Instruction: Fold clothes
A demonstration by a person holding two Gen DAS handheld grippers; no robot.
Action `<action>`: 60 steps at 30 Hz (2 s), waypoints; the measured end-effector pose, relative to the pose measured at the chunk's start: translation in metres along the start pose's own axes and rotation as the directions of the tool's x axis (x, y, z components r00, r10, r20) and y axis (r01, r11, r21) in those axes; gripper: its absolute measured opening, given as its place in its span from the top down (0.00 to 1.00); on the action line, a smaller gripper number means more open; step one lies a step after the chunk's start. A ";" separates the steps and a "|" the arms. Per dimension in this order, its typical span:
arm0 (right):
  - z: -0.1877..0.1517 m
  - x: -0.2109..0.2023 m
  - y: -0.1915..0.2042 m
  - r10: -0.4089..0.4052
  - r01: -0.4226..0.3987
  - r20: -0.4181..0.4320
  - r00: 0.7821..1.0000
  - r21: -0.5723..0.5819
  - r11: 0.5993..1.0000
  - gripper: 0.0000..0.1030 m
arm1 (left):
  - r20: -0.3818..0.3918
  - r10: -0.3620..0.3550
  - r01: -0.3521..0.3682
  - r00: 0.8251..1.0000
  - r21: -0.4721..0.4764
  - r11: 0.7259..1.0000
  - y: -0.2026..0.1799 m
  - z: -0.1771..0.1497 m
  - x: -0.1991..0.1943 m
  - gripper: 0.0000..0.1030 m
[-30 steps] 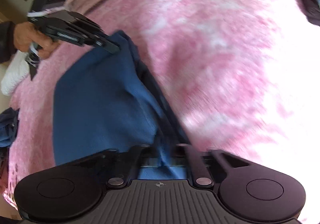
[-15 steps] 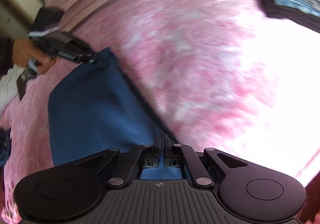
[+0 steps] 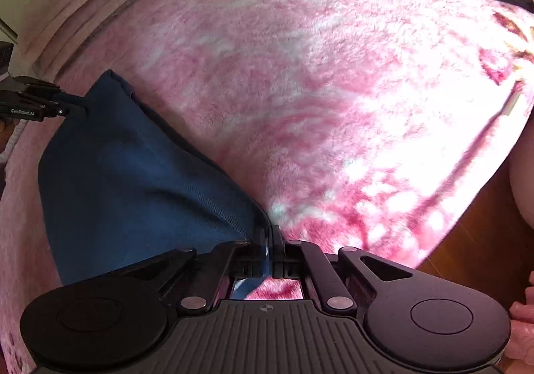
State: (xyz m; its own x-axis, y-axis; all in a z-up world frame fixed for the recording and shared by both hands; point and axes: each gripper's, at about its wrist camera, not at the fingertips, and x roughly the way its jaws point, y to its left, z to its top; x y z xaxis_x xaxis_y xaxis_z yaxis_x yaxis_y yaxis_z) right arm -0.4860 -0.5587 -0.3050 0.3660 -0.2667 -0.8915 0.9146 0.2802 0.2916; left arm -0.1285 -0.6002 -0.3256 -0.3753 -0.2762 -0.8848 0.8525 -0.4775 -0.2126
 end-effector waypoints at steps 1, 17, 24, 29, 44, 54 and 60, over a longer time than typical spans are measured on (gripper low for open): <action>-0.003 -0.005 -0.002 -0.008 0.008 0.000 1.000 -0.009 1.000 1.00 | -0.004 0.009 -0.008 1.000 0.009 1.000 -0.002 0.000 0.004 0.73; -0.003 -0.037 0.022 0.000 0.011 0.081 0.997 -0.143 0.990 1.00 | -0.005 0.139 -0.139 0.990 0.011 0.990 -0.026 -0.024 -0.042 0.71; -0.019 -0.006 0.112 0.183 -0.160 0.082 0.980 -0.235 0.959 0.47 | -0.049 0.102 -0.099 0.994 0.050 0.994 -0.029 -0.059 -0.025 0.72; -0.046 0.030 0.149 0.162 -0.139 0.075 0.984 -0.250 0.958 0.47 | -0.015 0.060 -0.059 0.998 0.047 0.997 -0.013 -0.068 -0.005 0.70; -0.118 0.010 0.219 -0.010 0.055 0.118 0.993 -0.387 0.920 0.47 | 0.082 0.172 -0.190 0.982 0.383 0.904 -0.061 -0.126 -0.069 0.61; -0.140 0.035 0.219 -0.069 0.092 0.077 0.995 -0.373 0.923 0.47 | 0.079 0.178 -0.190 0.981 0.587 0.787 -0.094 -0.158 -0.029 0.45; -0.158 0.006 0.205 -0.200 0.218 0.088 0.976 -0.454 0.864 0.46 | 0.126 0.242 -0.256 0.962 0.722 0.643 -0.107 -0.171 -0.042 0.43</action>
State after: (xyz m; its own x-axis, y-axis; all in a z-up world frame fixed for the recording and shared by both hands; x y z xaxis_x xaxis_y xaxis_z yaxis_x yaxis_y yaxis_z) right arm -0.3236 -0.3570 -0.3053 0.1896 -0.3978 -0.8977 0.7917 0.6027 -0.0999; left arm -0.1417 -0.3954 -0.3369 -0.2005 -0.4862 -0.8506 0.3815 -0.8384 0.3893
